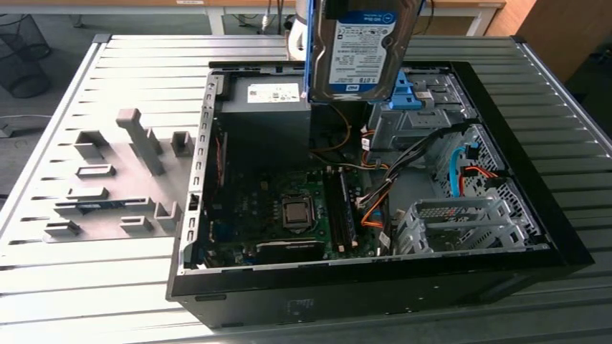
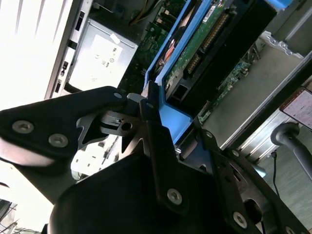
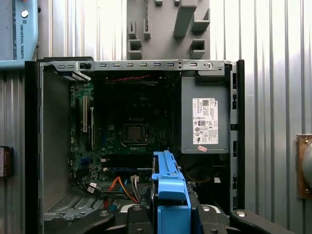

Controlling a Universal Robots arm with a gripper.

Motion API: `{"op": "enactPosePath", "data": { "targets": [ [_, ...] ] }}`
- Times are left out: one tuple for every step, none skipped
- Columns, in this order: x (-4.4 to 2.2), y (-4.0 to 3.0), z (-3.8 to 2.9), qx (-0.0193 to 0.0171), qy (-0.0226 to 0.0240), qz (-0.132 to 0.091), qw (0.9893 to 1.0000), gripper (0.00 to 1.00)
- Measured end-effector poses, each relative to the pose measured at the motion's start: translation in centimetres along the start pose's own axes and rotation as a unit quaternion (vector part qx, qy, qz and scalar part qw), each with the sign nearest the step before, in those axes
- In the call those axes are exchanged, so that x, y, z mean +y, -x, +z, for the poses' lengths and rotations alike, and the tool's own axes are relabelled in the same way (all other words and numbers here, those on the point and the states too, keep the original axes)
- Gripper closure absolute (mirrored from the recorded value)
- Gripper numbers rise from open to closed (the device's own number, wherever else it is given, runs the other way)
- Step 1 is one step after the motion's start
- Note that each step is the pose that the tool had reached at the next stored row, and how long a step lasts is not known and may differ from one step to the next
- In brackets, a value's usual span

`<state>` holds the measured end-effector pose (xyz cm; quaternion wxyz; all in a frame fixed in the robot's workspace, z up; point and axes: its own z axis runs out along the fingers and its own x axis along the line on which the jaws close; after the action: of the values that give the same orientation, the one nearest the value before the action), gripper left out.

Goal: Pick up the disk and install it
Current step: 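Pick up the disk, then insert the disk into the insertion slot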

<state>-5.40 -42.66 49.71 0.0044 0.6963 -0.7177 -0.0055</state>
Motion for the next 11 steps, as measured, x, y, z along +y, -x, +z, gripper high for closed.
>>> {"op": "enactPosePath", "data": {
  "targets": [
    [0.00,-0.15,0.00,0.0000,0.0000,0.001,1.0000,0.63],
    [-0.01,-0.25,0.01,-0.0001,0.0000,0.002,1.0000,0.63],
    [-0.01,-0.27,0.01,-0.0001,0.0000,0.002,1.0000,0.63],
    [-0.01,-0.27,0.01,0.0000,0.0000,0.002,1.0000,0.63],
    [-0.01,-0.27,0.00,0.0000,0.0000,0.002,1.0000,0.63],
    [-0.01,-0.27,0.00,0.0000,0.0000,0.002,1.0000,0.63],
    [-0.01,-0.28,0.00,0.0000,0.0000,0.002,1.0000,0.63],
    [-0.01,-0.28,0.00,0.0000,0.0000,0.002,1.0000,0.63],
    [-0.01,-0.28,0.00,0.0000,0.0000,0.002,1.0000,0.63],
    [-0.01,-0.29,0.00,0.0000,0.0000,0.002,1.0000,0.63],
    [-0.01,-0.29,0.00,0.0000,0.0000,0.002,1.0000,0.63]
  ]
}}
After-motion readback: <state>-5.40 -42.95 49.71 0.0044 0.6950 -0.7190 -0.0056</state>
